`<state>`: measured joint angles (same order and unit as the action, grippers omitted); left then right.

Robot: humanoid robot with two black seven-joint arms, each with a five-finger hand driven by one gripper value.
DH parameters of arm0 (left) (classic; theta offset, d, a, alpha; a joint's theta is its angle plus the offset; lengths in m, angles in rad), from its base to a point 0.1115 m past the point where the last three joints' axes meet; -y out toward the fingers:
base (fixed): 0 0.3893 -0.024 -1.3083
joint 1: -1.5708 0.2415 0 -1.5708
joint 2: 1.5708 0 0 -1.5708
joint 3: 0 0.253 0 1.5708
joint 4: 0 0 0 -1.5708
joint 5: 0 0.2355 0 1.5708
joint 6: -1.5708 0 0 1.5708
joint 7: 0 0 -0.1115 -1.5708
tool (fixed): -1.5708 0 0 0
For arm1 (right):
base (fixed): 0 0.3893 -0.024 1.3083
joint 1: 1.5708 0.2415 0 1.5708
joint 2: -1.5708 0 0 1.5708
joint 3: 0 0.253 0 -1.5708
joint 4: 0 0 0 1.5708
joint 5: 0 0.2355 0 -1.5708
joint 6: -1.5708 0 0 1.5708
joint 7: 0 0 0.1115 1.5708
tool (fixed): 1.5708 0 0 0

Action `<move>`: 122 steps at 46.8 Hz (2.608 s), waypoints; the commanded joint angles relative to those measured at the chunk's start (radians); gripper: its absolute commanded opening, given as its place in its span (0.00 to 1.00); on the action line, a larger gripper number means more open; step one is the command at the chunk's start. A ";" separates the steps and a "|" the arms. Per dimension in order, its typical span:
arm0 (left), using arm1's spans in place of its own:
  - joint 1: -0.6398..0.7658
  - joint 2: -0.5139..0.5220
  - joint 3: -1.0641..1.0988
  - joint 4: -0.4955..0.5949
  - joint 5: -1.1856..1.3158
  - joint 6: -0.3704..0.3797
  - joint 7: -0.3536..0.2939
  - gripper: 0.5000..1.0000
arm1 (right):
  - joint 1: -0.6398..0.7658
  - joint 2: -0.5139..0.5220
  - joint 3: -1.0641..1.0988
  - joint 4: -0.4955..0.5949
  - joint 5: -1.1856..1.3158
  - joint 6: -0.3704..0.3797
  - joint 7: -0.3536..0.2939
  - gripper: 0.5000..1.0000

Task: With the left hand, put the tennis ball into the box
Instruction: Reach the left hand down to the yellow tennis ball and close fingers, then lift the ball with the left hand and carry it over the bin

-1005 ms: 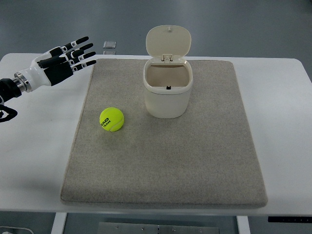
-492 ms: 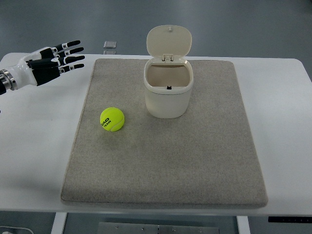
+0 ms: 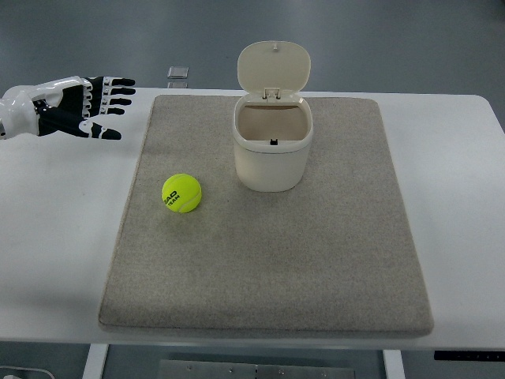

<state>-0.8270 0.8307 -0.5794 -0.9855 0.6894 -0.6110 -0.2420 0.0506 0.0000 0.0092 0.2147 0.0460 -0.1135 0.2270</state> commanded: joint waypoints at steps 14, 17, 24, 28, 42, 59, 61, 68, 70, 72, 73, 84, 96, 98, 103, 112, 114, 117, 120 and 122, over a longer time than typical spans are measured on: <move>0.017 0.039 0.010 -0.209 0.444 0.013 -0.143 0.97 | 0.000 0.000 0.000 0.000 0.000 0.000 0.000 0.88; 0.019 0.041 0.015 -0.242 0.515 0.049 -0.155 0.97 | 0.000 0.000 0.000 0.000 0.000 0.000 0.000 0.88; 0.029 0.036 0.016 -0.292 0.648 0.128 -0.169 0.97 | 0.000 0.000 0.000 0.000 0.000 0.000 0.000 0.88; 0.032 0.024 0.018 -0.305 0.712 0.166 -0.171 0.97 | 0.000 0.000 0.000 0.000 0.000 0.000 0.000 0.88; 0.058 -0.070 0.020 -0.292 0.952 0.260 -0.171 0.97 | 0.000 0.000 0.000 0.000 0.000 0.000 0.000 0.88; 0.077 -0.146 0.078 -0.286 1.162 0.444 -0.171 0.95 | 0.000 0.000 0.000 0.000 0.000 0.000 0.000 0.88; 0.072 -0.148 0.079 -0.286 1.162 0.444 -0.169 0.92 | 0.000 0.000 0.000 0.000 0.000 0.000 0.000 0.88; 0.066 -0.150 0.079 -0.285 1.162 0.444 -0.169 0.75 | 0.000 0.000 0.000 0.000 0.000 0.000 0.000 0.88; 0.065 -0.150 0.079 -0.285 1.162 0.444 -0.169 0.68 | 0.000 0.000 0.000 0.000 0.000 0.000 0.000 0.88; 0.063 -0.150 0.079 -0.285 1.164 0.444 -0.169 0.55 | 0.000 0.000 0.000 0.000 0.000 0.000 0.000 0.88; 0.060 -0.150 0.079 -0.285 1.164 0.444 -0.168 0.46 | 0.000 0.000 0.000 0.000 0.000 0.000 0.000 0.88; 0.049 -0.148 0.081 -0.285 1.165 0.442 -0.168 0.33 | 0.000 0.000 0.000 0.000 0.000 0.000 0.000 0.88; 0.031 -0.142 0.081 -0.286 1.170 0.441 -0.169 0.00 | 0.000 0.000 0.000 0.000 0.000 0.000 0.000 0.88; 0.025 -0.136 0.079 -0.288 1.170 0.441 -0.169 0.00 | 0.000 0.000 0.000 0.000 0.000 0.000 0.000 0.88; 0.012 -0.111 0.067 -0.292 1.168 0.462 -0.171 0.00 | 0.000 0.000 0.000 0.000 0.000 0.000 0.000 0.88; -0.011 -0.028 0.066 -0.360 1.171 0.631 -0.223 0.00 | 0.000 0.000 0.000 0.000 0.000 0.000 0.000 0.88; -0.023 -0.010 0.066 -0.384 1.174 0.654 -0.226 0.00 | 0.000 0.000 0.000 0.000 0.000 0.000 0.000 0.88; -0.050 0.013 0.066 -0.413 1.176 0.668 -0.226 0.00 | 0.000 0.000 0.000 0.000 0.000 0.000 0.000 0.88; -0.084 0.019 0.066 -0.432 1.177 0.669 -0.226 0.00 | 0.000 0.000 0.000 0.000 0.000 0.000 0.000 0.88; -0.109 0.018 0.067 -0.435 1.182 0.669 -0.226 0.00 | 0.000 0.000 0.000 0.000 0.000 0.000 0.000 0.88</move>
<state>-0.8998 0.8478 -0.5144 -1.4113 1.8664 0.0577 -0.4682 0.0507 0.0000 0.0092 0.2147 0.0459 -0.1135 0.2271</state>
